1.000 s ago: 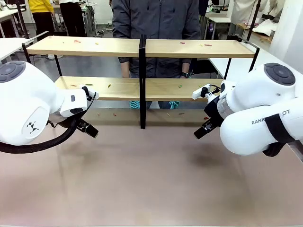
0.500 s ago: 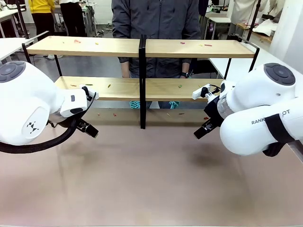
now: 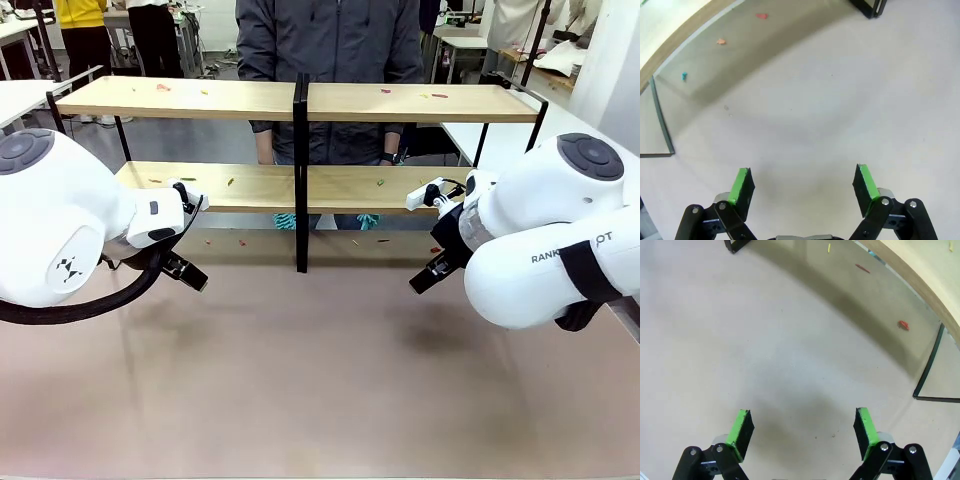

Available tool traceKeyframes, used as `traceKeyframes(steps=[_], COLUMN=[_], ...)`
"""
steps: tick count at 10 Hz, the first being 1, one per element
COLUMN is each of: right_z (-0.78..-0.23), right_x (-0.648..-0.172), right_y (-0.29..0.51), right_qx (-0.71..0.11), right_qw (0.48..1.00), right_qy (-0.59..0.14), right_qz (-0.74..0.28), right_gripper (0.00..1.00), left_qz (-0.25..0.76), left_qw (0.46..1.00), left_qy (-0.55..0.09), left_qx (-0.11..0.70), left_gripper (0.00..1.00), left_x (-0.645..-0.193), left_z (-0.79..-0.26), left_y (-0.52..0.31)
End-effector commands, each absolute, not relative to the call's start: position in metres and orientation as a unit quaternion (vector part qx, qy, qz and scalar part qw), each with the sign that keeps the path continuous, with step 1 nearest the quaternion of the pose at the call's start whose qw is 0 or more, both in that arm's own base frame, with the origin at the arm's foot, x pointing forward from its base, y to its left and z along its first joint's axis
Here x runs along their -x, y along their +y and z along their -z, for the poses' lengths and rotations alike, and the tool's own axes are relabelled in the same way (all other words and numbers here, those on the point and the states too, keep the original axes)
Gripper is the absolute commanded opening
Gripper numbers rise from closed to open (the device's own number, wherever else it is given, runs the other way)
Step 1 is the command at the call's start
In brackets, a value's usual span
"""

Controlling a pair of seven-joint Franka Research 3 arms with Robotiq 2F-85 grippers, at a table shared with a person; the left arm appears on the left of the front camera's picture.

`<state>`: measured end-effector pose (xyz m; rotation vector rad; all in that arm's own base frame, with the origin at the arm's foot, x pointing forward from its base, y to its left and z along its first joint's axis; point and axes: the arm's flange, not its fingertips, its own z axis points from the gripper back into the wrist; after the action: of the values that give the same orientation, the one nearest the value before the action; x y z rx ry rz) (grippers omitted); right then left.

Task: Clean the shelves.
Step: Pick up the Duster when the human hands it over.

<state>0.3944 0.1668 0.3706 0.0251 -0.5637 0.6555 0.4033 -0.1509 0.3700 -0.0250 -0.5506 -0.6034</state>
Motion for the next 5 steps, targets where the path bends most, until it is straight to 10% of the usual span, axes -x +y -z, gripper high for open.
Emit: traceKeyframes(steps=[1,5], right_z=[-0.371,-0.393], right_x=[-0.394,-0.374], right_y=[0.167,0.162], right_qx=[-0.012,0.000], right_qw=[0.908,0.905], right_qy=[-0.273,-0.279], right_qz=[-0.317,-0.320], right_gripper=[1.00,1.00], left_qz=[0.294,0.293], left_qw=[0.917,0.918], left_qy=[-0.268,-0.268], left_qx=[0.012,0.012], left_gripper=[1.00,1.00], left_x=[-0.403,-0.403], left_z=[-0.370,-0.370], left_y=[-0.151,-0.151])
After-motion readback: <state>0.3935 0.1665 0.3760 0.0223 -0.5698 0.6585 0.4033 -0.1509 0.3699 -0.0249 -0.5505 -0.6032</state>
